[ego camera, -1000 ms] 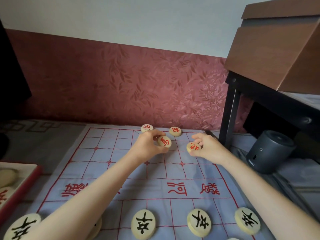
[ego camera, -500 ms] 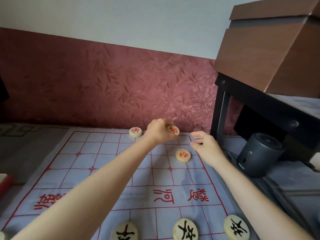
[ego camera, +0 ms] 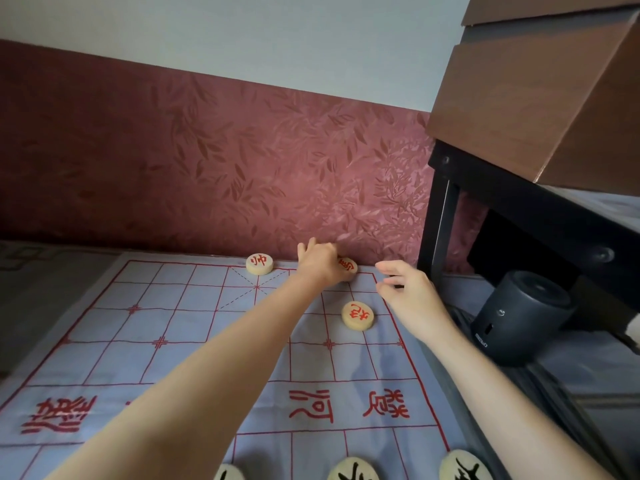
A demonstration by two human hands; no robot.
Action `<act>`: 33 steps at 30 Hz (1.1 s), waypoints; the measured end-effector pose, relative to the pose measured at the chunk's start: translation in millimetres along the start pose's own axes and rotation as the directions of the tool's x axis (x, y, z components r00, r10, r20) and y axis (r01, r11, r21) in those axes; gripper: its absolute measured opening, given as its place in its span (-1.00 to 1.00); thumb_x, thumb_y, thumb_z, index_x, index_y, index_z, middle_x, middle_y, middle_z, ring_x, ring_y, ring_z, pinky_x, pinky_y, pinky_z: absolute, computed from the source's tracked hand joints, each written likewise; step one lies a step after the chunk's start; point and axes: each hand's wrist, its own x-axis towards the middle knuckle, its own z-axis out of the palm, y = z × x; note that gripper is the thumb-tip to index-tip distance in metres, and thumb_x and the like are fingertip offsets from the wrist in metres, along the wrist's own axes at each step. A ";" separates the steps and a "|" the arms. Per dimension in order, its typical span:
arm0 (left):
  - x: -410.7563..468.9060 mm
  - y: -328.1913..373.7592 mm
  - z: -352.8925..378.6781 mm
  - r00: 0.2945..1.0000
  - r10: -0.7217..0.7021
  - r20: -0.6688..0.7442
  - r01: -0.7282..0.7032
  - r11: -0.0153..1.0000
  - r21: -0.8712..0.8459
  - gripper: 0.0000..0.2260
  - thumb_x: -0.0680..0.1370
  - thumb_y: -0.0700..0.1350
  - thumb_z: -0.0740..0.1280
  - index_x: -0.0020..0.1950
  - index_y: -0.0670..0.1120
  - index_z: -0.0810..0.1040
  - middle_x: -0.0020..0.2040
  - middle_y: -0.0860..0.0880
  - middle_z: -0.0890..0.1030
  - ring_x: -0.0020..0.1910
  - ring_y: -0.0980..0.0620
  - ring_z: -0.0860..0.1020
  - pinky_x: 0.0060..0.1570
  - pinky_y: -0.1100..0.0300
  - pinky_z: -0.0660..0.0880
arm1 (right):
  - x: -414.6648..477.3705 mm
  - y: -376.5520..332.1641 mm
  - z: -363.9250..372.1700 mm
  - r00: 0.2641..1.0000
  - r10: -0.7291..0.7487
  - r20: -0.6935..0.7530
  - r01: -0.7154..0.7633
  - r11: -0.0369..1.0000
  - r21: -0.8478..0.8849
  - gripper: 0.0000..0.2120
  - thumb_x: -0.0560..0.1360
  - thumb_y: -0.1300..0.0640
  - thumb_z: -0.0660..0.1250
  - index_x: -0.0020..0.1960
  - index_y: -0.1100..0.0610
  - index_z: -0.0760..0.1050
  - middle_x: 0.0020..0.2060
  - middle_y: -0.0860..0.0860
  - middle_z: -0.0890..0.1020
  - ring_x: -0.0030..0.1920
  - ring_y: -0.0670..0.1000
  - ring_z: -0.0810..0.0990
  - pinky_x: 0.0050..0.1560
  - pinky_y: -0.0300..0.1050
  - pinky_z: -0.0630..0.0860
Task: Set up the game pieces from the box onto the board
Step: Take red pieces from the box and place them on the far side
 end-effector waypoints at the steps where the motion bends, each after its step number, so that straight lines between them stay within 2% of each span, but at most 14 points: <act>1: 0.3 -0.3 1.3 1.000 -0.004 0.017 0.004 1.000 0.003 -0.57 0.45 0.17 0.31 0.22 -0.04 0.52 0.16 -0.08 0.54 0.29 -0.13 0.27 0.30 -0.01 0.11 | -1.1 0.7 0.0 1.000 0.008 0.005 -0.008 1.000 0.000 -0.66 0.50 0.30 0.25 0.26 0.11 0.47 0.19 -0.02 0.55 0.12 -0.06 0.52 0.11 -0.24 0.38; 6: -3.2 -1.6 -0.7 1.000 0.008 0.014 -0.008 0.999 -0.043 -0.51 0.44 0.19 0.32 0.29 -0.01 0.46 0.17 -0.07 0.54 0.29 -0.12 0.26 0.30 0.02 0.10 | -7.1 -0.4 -2.2 0.999 0.028 0.019 -0.028 1.000 -0.006 -0.65 0.51 0.29 0.25 0.28 0.11 0.45 0.21 -0.01 0.54 0.12 -0.07 0.51 0.08 -0.25 0.37; 9: -10.5 -3.4 -14.9 1.000 0.003 -0.021 -0.004 0.997 -0.078 -0.57 0.51 0.14 0.25 0.36 0.06 0.40 0.16 -0.07 0.57 0.31 -0.13 0.25 0.31 0.02 0.10 | -9.7 -5.6 -3.5 0.999 0.035 0.033 -0.035 0.999 -0.007 -0.65 0.52 0.28 0.24 0.28 0.10 0.45 0.21 -0.02 0.54 0.11 -0.09 0.50 0.06 -0.25 0.36; 11: -15.4 -7.8 -29.4 0.998 -0.009 -0.058 0.000 0.990 -0.142 -0.64 0.53 0.08 0.25 0.32 0.07 0.44 0.16 -0.07 0.58 0.33 -0.14 0.28 0.34 -0.01 0.12 | -10.8 -11.9 -3.6 0.998 0.038 0.040 -0.038 0.999 0.003 -0.65 0.52 0.28 0.25 0.28 0.10 0.45 0.21 -0.01 0.54 0.10 -0.09 0.49 0.03 -0.25 0.35; 13: -23.1 -17.0 -43.5 0.995 -0.015 -0.101 -0.009 0.973 -0.232 -0.71 0.52 0.01 0.28 0.22 0.03 0.53 0.16 -0.04 0.60 0.28 -0.11 0.39 0.32 0.03 0.25 | -12.2 -19.1 -2.8 0.998 0.045 0.054 -0.046 0.999 0.016 -0.66 0.52 0.27 0.25 0.28 0.10 0.46 0.20 -0.01 0.54 0.10 -0.09 0.49 0.01 -0.25 0.35; 16: -41.9 -31.7 -61.1 0.995 0.008 -0.097 -0.043 0.931 -0.362 -0.81 0.48 -0.11 0.34 0.08 -0.05 0.61 0.06 -0.04 0.65 0.13 -0.04 0.56 0.18 0.12 0.44 | -17.0 -29.8 0.3 0.995 0.063 0.078 -0.066 0.997 0.038 -0.68 0.52 0.25 0.26 0.26 0.09 0.47 0.17 -0.03 0.53 0.10 -0.09 0.48 0.02 -0.24 0.34; 19: -68.1 -44.3 -77.9 0.996 0.007 -0.093 -0.045 0.906 -0.421 -0.79 0.49 -0.19 0.32 0.10 -0.11 0.60 0.05 -0.04 0.65 0.05 0.03 0.58 0.00 0.31 0.42 | -23.6 -39.5 5.4 0.993 0.069 0.099 -0.077 0.994 0.072 -0.70 0.51 0.27 0.29 0.23 0.14 0.49 0.18 0.01 0.55 0.05 -0.06 0.51 -0.03 -0.26 0.38; 22: -99.1 -62.8 -98.7 0.993 -0.006 -0.117 -0.046 0.896 -0.441 -0.79 0.50 -0.21 0.31 0.11 -0.09 0.60 0.05 -0.03 0.65 0.02 0.10 0.57 0.00 0.34 0.39 | -34.1 -52.6 8.5 0.988 0.078 0.136 -0.092 0.991 0.099 -0.69 0.51 0.27 0.30 0.25 0.17 0.48 0.16 0.11 0.58 0.01 0.06 0.60 -0.21 -0.31 0.49; 23: -109.7 -69.5 -105.0 0.993 -0.012 -0.118 -0.042 0.895 -0.443 -0.80 0.50 -0.21 0.31 0.10 -0.08 0.61 0.04 -0.02 0.65 0.02 0.11 0.57 0.02 0.33 0.39 | -38.1 -56.6 10.6 0.985 0.086 0.148 -0.101 0.990 0.095 -0.71 0.51 0.25 0.30 0.23 0.14 0.49 0.14 0.15 0.60 -0.04 0.11 0.62 -0.22 -0.24 0.50; 24: -120.3 -76.0 -111.2 0.993 -0.016 -0.117 -0.038 0.894 -0.446 -0.81 0.50 -0.20 0.32 0.09 -0.08 0.61 0.04 -0.02 0.65 0.03 0.11 0.57 0.03 0.32 0.40 | -41.8 -61.5 12.7 0.984 0.079 0.158 -0.095 0.991 0.096 -0.75 0.51 0.24 0.30 0.17 0.11 0.50 0.14 0.17 0.60 -0.12 0.11 0.62 -0.22 -0.16 0.50; 26: -140.4 -88.5 -122.9 0.993 -0.028 -0.118 -0.027 0.898 -0.439 -0.83 0.50 -0.19 0.34 0.06 -0.08 0.62 0.02 -0.02 0.66 0.05 0.09 0.59 0.07 0.30 0.43 | -48.8 -72.8 19.5 0.984 0.037 0.176 -0.055 0.993 0.101 -0.79 0.51 0.23 0.30 0.12 0.04 0.51 0.19 0.07 0.54 -0.18 0.00 0.55 -0.18 -0.17 0.41; 29: -171.1 -106.1 -139.9 0.992 -0.048 -0.119 -0.005 0.912 -0.409 -0.83 0.51 -0.17 0.33 0.08 -0.09 0.62 0.04 -0.01 0.65 0.07 0.09 0.58 0.12 0.28 0.44 | -60.1 -94.5 32.4 0.976 0.011 0.218 -0.016 1.000 0.024 -0.71 0.51 0.16 0.31 0.23 0.07 0.49 0.19 -0.11 0.47 0.06 -0.05 0.52 0.01 -0.22 0.35; 33: -208.9 -129.9 -157.5 0.988 -0.080 -0.133 0.028 0.933 -0.359 -0.82 0.51 -0.16 0.33 0.09 -0.07 0.63 0.02 0.02 0.65 0.05 0.12 0.57 0.05 0.31 0.44 | -77.9 -125.7 52.3 0.954 -0.033 0.298 0.018 0.998 0.053 -0.69 0.51 0.18 0.32 0.25 0.13 0.47 0.13 -0.08 0.49 0.09 -0.06 0.48 0.10 -0.23 0.32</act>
